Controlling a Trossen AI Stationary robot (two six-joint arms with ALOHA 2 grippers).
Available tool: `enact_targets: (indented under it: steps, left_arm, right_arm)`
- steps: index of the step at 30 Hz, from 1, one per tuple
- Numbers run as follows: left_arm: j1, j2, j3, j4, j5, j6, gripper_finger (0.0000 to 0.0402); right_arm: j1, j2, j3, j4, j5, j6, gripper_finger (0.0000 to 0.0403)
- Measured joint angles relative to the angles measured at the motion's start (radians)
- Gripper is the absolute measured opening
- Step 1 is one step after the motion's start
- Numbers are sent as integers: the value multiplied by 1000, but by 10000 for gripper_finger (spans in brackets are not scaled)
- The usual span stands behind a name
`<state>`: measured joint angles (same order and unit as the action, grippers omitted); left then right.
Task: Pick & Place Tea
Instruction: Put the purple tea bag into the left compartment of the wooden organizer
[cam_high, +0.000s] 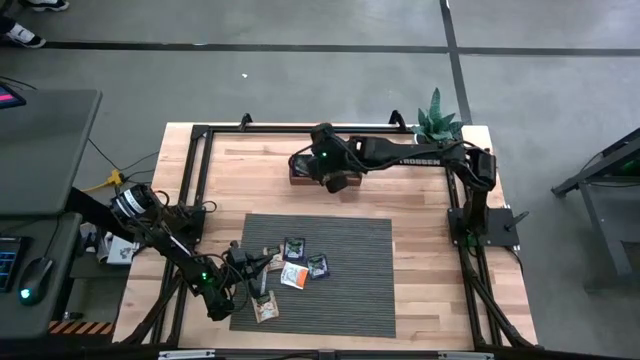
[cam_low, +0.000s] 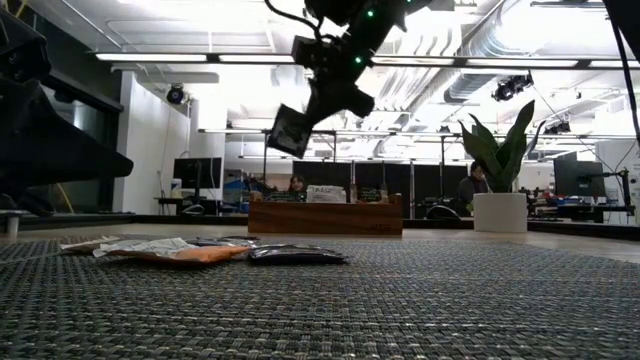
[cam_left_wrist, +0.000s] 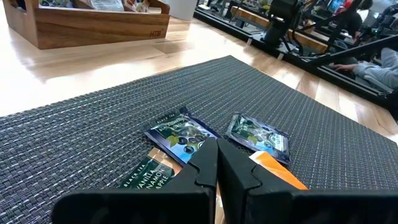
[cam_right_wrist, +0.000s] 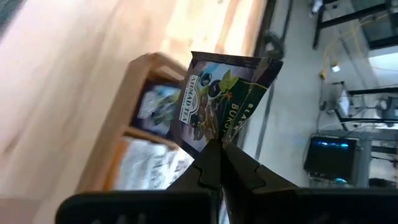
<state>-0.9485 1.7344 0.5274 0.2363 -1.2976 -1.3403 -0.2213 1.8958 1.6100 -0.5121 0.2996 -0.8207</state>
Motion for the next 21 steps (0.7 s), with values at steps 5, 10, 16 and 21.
enact_targets:
  steps: [5, 10, 16, 21]
  left_arm:
    - [0, 0, 1, 0, 0, 0, 1]
    - [0, 0, 1, 0, 0, 0, 1]
    - [0, 0, 1, -1, 5, 0, 1]
    - [0, 0, 1, -2, 5, 0, 1]
  right_arm:
    - [-10, 35, 102, -37, 4, 5, 0]
    - [-24, 113, 250, -165, -11, 18, 0]
    - [-33, 237, 408, -318, -19, 47, 0]
    - [-43, 306, 453, -365, -44, 87, 0]
